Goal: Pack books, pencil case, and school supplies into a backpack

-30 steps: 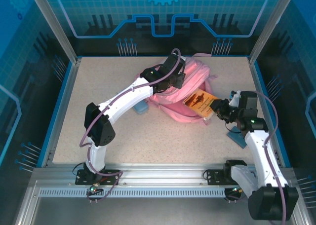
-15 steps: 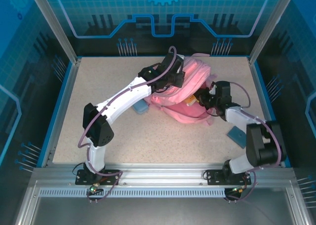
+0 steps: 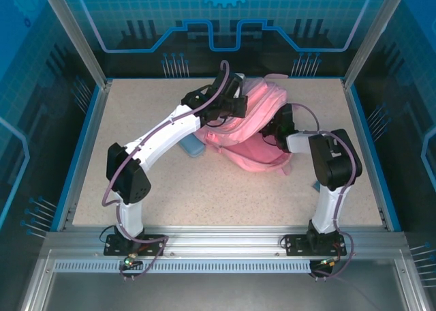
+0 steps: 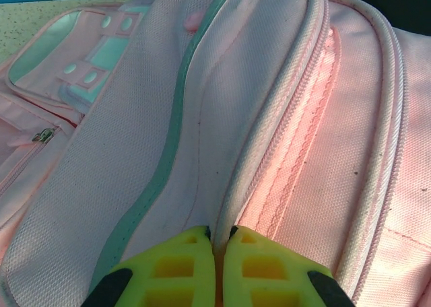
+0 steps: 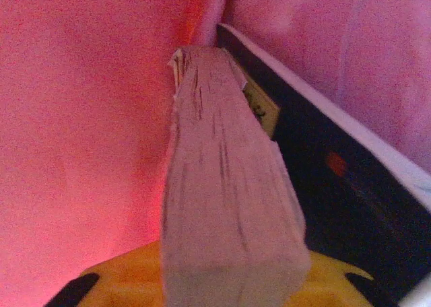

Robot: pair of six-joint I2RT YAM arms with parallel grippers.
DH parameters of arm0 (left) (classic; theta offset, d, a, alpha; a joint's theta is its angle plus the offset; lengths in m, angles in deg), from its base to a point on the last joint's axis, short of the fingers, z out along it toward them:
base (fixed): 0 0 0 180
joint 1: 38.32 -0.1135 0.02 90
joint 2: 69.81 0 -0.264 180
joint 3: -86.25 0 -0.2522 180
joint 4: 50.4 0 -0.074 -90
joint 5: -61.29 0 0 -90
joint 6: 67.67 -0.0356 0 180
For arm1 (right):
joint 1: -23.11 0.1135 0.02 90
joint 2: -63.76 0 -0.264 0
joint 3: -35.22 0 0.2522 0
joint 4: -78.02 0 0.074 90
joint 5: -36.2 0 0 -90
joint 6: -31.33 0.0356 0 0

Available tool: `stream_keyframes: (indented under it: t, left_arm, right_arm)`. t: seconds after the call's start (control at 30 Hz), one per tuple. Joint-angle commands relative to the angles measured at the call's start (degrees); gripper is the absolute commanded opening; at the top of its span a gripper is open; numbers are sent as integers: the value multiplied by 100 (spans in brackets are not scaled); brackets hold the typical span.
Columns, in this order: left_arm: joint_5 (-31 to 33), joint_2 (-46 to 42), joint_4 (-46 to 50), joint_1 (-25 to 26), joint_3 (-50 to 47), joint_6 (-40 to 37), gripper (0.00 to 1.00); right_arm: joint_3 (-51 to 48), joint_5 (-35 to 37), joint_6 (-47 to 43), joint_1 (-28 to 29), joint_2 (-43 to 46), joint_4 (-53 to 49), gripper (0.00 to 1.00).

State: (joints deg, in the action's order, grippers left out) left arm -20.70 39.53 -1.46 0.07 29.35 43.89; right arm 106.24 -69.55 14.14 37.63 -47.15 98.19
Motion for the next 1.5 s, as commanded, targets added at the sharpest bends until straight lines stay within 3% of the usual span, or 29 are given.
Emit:
stream_keyframes:
  t: [0.0, 0.13, 0.27, 0.43, 0.6, 0.83, 0.93, 1.07, 1.23, 1.47]
  left_arm:
    - [-158, -431, -508, -101, 30, 303, 0]
    - [-261, -374, -512, -156, 2, 333, 0]
    - [-373, -323, -595, -176, -53, 365, 0]
    - [-687, -175, -775, -186, -131, 353, 0]
    - [-1074, 68, -1067, -161, -285, 433, 0]
    - [-1734, 746, -1486, -50, -117, 901, 0]
    - [-1782, 854, -1452, -42, -150, 988, 31]
    - [-1768, 531, -1544, -60, -686, 973, 60]
    - [-1770, -456, -2107, -215, -2331, 888, 73]
    - [-1502, -1683, -2596, -353, -4656, 216, 80]
  right_arm:
    - [220, -336, 155, 174, -13, 91, 42]
    - [-328, -605, 180, -34, 503, -86, 61]
    - [-1088, -813, -74, -386, 1374, -801, 63]
    - [-1773, -1066, -628, -806, 2843, -2664, 63]
    - [-2039, 125, -1667, -1138, 4584, -5212, 66]
    - [-2024, 1413, -2308, -1365, 5948, -6813, 66]
    - [-1767, 1496, -2487, -1293, 6229, -7024, 66]
    - [-1162, 1553, -2940, -998, 6234, -7188, 67]
    - [-499, 1267, -3243, -408, 5684, -7162, 70]
    - [-146, 1089, -3404, 589, 4714, -6696, 73]
